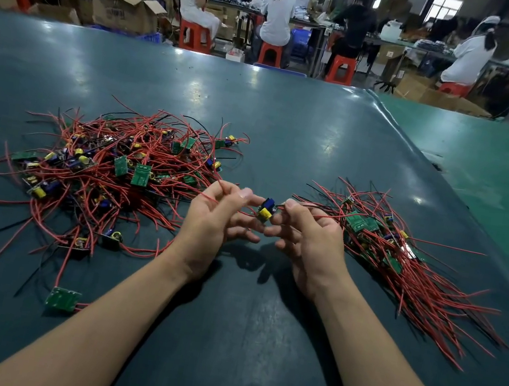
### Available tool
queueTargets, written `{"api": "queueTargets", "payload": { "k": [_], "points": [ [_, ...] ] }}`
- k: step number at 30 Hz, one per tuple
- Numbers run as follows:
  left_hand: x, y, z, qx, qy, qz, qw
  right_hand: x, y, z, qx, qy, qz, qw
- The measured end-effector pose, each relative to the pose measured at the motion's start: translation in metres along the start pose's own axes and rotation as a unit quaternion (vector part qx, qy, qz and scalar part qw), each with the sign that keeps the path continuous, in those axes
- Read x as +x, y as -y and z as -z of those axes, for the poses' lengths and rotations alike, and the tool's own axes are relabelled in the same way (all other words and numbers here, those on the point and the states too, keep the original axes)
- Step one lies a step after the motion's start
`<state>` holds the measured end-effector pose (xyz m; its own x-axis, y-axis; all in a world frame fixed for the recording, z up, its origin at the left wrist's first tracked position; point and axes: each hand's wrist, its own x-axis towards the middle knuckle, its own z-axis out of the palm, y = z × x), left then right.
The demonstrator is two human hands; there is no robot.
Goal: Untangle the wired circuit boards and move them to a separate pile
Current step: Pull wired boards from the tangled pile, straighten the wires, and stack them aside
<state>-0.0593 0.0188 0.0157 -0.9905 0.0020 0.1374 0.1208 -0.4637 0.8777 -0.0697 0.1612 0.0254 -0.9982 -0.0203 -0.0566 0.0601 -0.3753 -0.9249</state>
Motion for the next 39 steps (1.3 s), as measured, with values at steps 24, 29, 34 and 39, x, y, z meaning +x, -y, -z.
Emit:
{"api": "queueTargets", "payload": {
  "k": [24,29,34,39],
  "points": [
    [0.002,0.004,0.005,0.132,0.028,0.003,0.991,0.002,-0.01,0.003,-0.066,-0.018,0.061,0.996],
    [0.003,0.004,0.004,0.119,0.018,-0.001,0.993,0.008,-0.009,0.009,-0.061,-0.032,0.094,0.993],
    [0.004,0.005,0.005,0.132,0.01,0.005,0.991,0.016,-0.006,0.021,-0.101,-0.12,0.145,0.977],
    [0.004,0.005,0.004,0.118,0.005,0.01,0.993,0.019,-0.009,0.027,-0.236,-0.16,0.197,0.938]
  ]
}}
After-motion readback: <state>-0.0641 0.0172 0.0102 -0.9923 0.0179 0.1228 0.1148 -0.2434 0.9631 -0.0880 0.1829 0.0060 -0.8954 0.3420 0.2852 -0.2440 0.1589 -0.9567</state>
